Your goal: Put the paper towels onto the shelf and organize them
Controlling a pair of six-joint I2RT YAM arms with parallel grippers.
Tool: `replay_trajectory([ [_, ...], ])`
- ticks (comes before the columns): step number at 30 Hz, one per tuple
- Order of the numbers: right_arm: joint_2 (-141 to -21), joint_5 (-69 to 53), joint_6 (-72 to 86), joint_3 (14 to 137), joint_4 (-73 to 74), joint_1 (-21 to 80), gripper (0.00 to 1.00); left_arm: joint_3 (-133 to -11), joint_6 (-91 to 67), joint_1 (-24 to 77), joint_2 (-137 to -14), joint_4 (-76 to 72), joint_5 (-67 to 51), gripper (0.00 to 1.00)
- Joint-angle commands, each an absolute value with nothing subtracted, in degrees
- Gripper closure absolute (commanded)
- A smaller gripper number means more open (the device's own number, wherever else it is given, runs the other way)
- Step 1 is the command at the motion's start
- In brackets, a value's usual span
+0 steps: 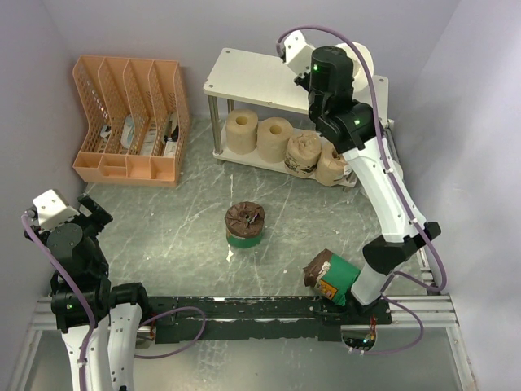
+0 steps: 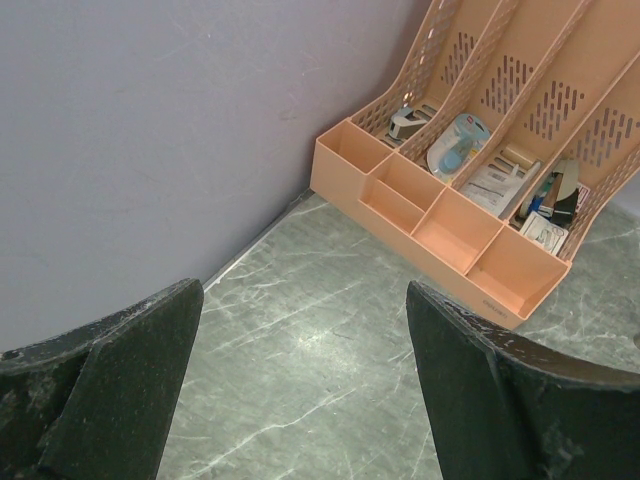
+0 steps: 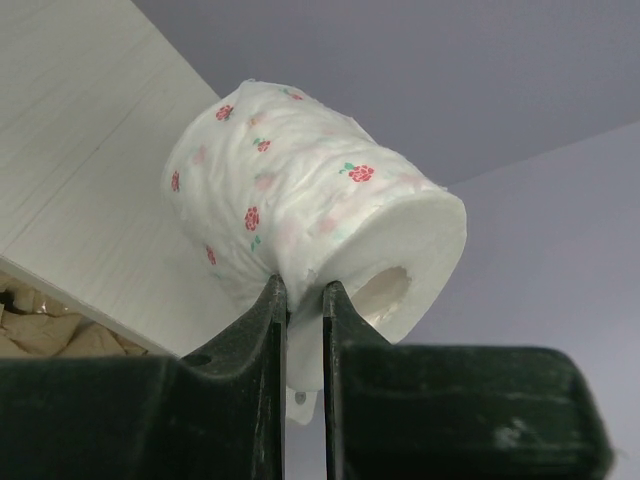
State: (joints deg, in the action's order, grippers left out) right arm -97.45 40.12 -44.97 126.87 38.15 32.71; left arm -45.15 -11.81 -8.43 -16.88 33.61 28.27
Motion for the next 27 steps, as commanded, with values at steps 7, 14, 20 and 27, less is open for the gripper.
replay_trajectory([
  [7,-97.89,40.10,-45.34,126.35,36.29,32.74,0.84,-45.14,-11.80,-8.71,-17.23,32.03,28.64,0.06],
  [14,-98.60,40.48,-46.72,127.32,34.27,32.79,0.76,-45.23,-11.84,-8.80,-17.23,32.10,28.74,0.06],
  [20,-97.65,42.30,-51.33,124.15,28.16,33.35,0.27,-45.18,-11.80,-8.80,-17.28,32.08,28.72,0.06],
  [27,-84.88,48.63,-72.10,91.90,-28.65,59.50,0.00,-44.95,-11.78,-9.60,-17.40,31.62,28.60,0.06],
])
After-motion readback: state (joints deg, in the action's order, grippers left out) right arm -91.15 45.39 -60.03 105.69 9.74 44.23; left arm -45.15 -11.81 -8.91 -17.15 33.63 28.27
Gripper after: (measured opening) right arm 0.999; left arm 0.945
